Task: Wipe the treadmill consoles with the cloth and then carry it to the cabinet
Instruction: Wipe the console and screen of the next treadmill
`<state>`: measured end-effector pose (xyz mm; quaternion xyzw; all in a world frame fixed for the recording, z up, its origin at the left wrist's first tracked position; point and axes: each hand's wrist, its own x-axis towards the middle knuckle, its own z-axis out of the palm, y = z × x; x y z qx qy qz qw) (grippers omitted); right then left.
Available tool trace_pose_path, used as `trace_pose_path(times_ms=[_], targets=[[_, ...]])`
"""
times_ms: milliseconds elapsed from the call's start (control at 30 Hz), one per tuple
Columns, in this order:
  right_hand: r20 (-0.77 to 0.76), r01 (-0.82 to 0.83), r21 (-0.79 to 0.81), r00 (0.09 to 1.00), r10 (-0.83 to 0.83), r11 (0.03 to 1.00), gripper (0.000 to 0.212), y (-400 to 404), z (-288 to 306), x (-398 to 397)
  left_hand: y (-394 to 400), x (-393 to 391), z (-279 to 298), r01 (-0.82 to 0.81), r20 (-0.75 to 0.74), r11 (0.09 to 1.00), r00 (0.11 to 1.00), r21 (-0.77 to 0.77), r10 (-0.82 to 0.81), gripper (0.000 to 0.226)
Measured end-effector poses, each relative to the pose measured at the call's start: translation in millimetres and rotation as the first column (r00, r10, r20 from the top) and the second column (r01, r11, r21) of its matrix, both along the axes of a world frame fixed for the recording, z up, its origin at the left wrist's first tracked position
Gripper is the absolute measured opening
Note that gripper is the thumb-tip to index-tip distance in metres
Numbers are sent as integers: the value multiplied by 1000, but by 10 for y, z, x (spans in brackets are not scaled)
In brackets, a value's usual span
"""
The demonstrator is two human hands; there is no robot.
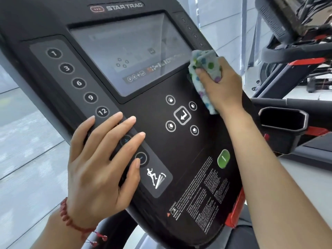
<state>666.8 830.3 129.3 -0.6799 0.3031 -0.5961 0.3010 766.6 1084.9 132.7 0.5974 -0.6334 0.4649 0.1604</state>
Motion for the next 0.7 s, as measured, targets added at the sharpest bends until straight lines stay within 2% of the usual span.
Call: trace_pose_path(times_ms=[100,200,333,500,700], targets=[[-26,-61,-121,998,58,991,27,346,-62,22,16,-2,18,-15,6,1000,1000,22,15,37],[6,-86,-121,996,87,989,24,420,-92,21,31,-3,22,-33,16,999,999,32,32,34],[31,-1,-2,1000,1,1000,15,31,-80,-19,40,28,84,-33,26,998,999,47,32,35],[14,155,204,987,-161,967,36,-570,-91,-134,42,162,372,-73,81,994,994,76,67,39],[3,251,317,964,-265,915,39,-682,-45,-89,1,375,632,-77,134,987,989,144,58,47]])
